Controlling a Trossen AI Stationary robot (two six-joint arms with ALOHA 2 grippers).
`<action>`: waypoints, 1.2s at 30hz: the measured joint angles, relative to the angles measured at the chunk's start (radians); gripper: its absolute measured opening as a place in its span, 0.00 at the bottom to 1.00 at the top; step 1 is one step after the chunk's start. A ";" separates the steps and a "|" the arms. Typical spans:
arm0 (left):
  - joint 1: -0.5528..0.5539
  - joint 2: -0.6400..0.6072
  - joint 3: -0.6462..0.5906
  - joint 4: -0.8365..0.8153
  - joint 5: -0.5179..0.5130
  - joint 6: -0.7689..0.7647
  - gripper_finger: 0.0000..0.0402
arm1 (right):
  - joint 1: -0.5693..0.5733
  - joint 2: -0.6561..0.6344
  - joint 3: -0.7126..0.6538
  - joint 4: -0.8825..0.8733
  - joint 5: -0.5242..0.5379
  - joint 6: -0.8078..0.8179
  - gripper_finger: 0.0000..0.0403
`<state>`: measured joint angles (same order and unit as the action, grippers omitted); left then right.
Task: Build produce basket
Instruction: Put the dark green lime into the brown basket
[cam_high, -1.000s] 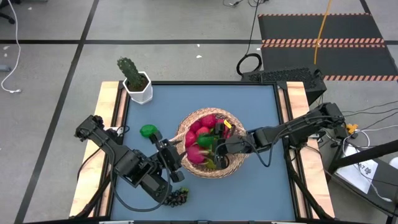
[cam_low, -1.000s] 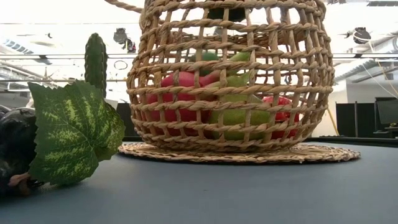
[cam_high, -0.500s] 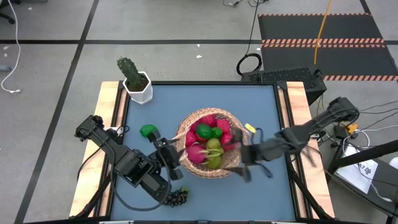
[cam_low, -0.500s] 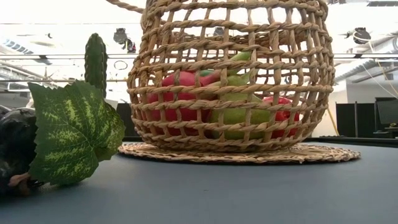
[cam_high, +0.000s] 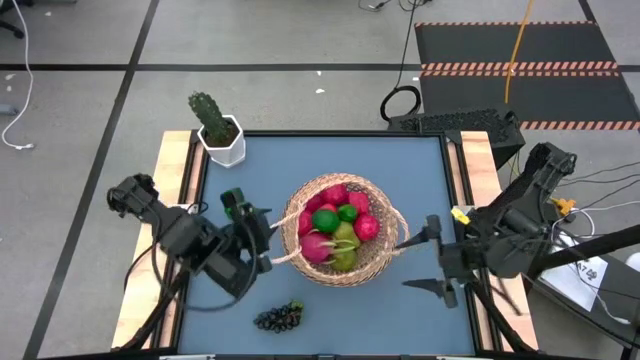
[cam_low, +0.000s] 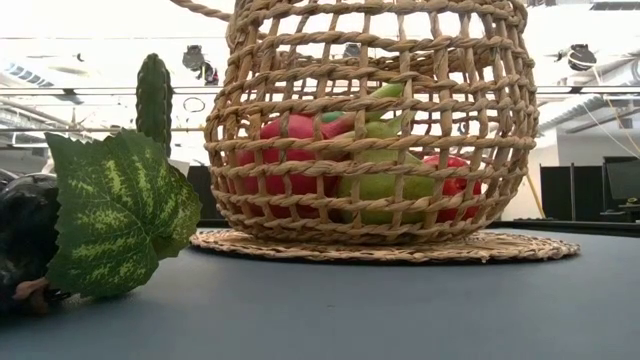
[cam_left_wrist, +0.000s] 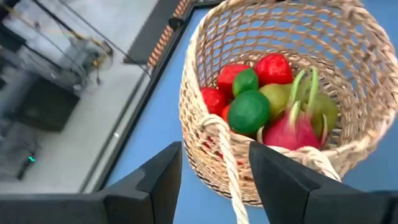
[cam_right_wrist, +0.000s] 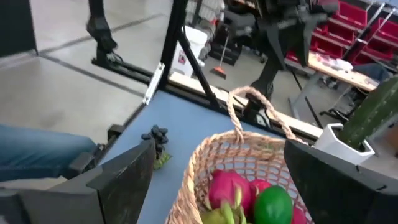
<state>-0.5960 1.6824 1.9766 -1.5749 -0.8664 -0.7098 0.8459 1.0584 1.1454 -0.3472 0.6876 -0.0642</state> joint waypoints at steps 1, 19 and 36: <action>0.007 -0.012 -0.001 0.003 0.011 -0.003 0.47 | 0.009 -0.009 0.000 0.002 0.005 0.000 0.86; 0.134 -0.135 -0.052 0.006 0.107 0.188 0.47 | 0.072 -0.024 0.000 -0.028 0.020 -0.051 0.86; 0.268 -0.481 -0.692 0.056 0.062 0.012 0.47 | 0.035 -0.024 0.001 -0.036 0.028 -0.277 0.86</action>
<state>-0.3282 1.2017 1.2844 -1.5192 -0.8041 -0.6981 0.8805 1.0344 1.1461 -0.3829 0.7155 -0.3412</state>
